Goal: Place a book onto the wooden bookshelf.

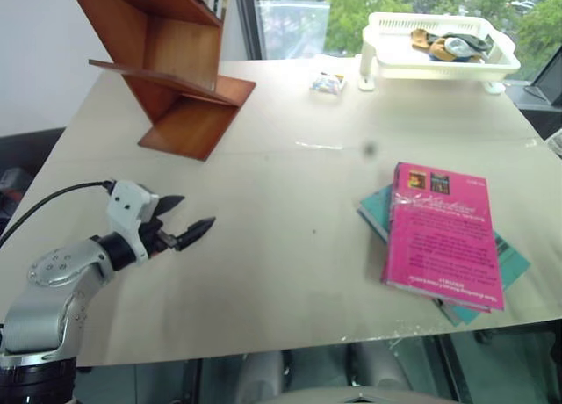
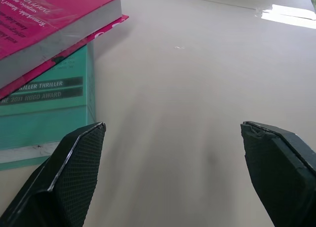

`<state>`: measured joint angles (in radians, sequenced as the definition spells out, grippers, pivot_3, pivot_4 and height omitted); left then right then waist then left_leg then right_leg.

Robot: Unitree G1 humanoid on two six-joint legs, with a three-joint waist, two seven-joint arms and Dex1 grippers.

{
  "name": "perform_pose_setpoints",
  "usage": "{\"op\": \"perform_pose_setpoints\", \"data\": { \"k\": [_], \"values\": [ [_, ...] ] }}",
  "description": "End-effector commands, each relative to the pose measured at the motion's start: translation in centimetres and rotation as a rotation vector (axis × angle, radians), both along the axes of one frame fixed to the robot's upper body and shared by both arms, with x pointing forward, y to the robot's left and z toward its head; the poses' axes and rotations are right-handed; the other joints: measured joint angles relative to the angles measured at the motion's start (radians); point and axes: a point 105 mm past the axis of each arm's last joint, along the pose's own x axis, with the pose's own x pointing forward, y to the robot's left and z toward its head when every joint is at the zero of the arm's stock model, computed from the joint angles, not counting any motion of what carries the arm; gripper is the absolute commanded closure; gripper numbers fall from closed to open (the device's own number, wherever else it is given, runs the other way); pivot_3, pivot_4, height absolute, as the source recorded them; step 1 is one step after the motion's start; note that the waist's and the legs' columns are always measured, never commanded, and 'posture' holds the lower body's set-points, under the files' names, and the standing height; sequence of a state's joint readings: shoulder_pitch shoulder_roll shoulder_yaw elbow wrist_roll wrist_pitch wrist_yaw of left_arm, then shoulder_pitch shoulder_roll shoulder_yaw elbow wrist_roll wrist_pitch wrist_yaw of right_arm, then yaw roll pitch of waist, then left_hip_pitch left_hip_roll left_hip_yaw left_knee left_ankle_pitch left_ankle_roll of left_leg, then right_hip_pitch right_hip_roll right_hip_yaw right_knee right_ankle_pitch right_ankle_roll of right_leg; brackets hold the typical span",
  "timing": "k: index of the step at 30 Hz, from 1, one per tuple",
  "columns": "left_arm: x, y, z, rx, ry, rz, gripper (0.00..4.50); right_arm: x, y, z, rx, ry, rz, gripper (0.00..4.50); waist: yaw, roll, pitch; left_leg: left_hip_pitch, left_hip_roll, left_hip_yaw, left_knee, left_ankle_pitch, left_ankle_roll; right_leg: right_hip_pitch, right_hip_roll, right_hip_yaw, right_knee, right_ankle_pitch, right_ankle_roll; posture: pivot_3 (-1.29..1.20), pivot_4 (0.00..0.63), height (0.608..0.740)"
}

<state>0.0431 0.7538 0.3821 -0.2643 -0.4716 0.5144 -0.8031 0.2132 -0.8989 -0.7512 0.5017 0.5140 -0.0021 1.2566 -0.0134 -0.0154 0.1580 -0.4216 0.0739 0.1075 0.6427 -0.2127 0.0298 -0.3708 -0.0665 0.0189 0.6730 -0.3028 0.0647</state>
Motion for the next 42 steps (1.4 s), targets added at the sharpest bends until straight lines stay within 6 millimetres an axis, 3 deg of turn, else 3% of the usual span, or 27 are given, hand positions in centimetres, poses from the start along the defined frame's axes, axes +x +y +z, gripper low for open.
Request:
{"op": "perform_pose_setpoints", "data": {
  "k": [1,5,11,18,25,34,42],
  "values": [
    [0.1,-0.5,1.4,0.019,-0.048,-0.048,0.03,0.2,0.1,0.9,-0.017,-0.032,0.005,0.0,0.0,0.0,0.0,0.0,0.0,0.0,0.0,0.0,0.0,0.0,0.0,0.0,0.0,0.0,0.0,0.0,0.15,0.74],
    [-0.5,-2.3,3.3,-0.053,-0.071,-0.179,0.03,0.6,0.4,0.8,-0.017,-0.032,0.014,0.0,0.0,0.0,0.0,0.0,0.0,0.0,0.0,0.0,0.0,0.0,0.0,0.0,0.0,0.0,0.0,0.0,0.15,0.74],
    [-3.6,-4.9,6.7,-0.107,-0.045,-0.488,0.03,1.7,0.8,0.8,-0.018,-0.032,0.01,0.0,-0.001,0.0,0.0,0.0,0.0,0.0,0.0,0.0,0.0,0.0,0.0,0.0,0.0,0.0,0.0,0.0,0.15,0.74],
    [-5.7,-6.5,11.3,-0.122,-0.107,-0.742,0.03,2.7,1.7,-1.1,0.037,0.038,-0.017,0.0,0.001,0.0,0.0,0.001,0.0,0.001,0.0,0.0,0.0,0.0,0.001,-0.001,0.0,0.0,0.0,0.0,0.15,0.74],
    [-5.7,-6.9,10.6,-0.08,-0.075,-0.818,0.03,2.8,4.4,-3.3,0.113,0.128,0.036,0.0,-0.001,0.001,0.0,0.001,0.001,0.001,-0.001,0.0,0.0,0.001,0.002,0.0,0.0,0.0,0.0,0.0,0.15,0.74],
    [-4.9,-7.0,10.3,-0.081,-0.095,-0.815,0.03,4.1,10.8,-4.4,0.387,0.133,0.107,0.0,-0.001,-0.003,-0.002,0.003,0.001,0.001,-0.001,0.0,0.0,0.002,0.002,0.001,-0.001,0.0,0.0,0.0,0.15,0.74],
    [-4.4,-6.8,10.2,-0.07,-0.105,-0.797,0.03,5.4,14.2,-5.5,0.466,0.135,0.152,0.0,-0.003,-0.005,-0.003,0.003,0.001,0.001,-0.001,0.0,0.0,0.002,0.002,0.001,-0.001,0.0,0.0,0.0,0.15,0.74]
  ]
}}
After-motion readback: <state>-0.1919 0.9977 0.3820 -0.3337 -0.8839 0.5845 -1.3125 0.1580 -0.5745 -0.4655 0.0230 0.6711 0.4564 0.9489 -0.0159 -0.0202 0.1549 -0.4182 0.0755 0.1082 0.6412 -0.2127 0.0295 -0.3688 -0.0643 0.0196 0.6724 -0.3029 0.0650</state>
